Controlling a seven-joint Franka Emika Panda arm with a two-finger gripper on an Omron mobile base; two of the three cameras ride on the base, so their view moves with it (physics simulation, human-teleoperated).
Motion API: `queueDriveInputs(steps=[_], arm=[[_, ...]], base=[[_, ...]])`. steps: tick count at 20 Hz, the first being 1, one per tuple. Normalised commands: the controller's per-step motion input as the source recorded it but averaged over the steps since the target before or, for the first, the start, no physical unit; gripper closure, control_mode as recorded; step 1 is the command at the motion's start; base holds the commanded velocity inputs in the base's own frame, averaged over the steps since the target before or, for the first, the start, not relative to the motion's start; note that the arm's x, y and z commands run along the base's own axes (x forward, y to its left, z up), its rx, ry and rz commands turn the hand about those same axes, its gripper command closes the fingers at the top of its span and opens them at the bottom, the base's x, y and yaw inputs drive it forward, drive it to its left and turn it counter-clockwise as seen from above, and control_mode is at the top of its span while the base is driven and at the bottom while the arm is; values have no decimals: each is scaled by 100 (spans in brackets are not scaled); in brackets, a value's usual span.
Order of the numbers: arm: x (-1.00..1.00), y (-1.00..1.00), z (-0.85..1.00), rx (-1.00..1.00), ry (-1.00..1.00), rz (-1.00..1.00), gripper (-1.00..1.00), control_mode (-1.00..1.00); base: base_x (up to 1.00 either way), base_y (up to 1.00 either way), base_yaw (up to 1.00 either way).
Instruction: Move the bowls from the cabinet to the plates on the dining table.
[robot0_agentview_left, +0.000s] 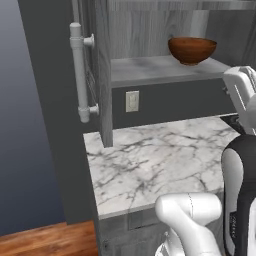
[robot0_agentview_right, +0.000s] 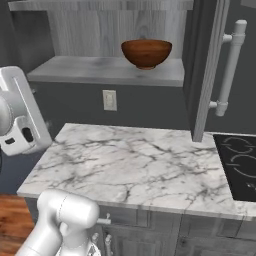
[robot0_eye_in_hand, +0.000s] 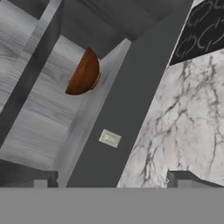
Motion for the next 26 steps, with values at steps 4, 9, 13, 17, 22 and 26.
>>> queueDriveInputs(steps=[4, 9, 13, 17, 22, 26], arm=[[7, -9, 23, 6, -4, -17, -100, -100], [3, -30, 19, 10, -2, -9, -100, -100], [0, -35, 12, 15, -3, -5, -100, -100], [3, -19, 8, 12, -4, -12, -100, -100], [6, -1, 4, 8, -8, -18, -100, -100], [10, -5, 5, 7, -7, -17, -100, -100]], base=[[0, 0, 0], [0, 0, 0], [0, 0, 0], [0, 0, 0], [0, 0, 0], [0, 0, 0]])
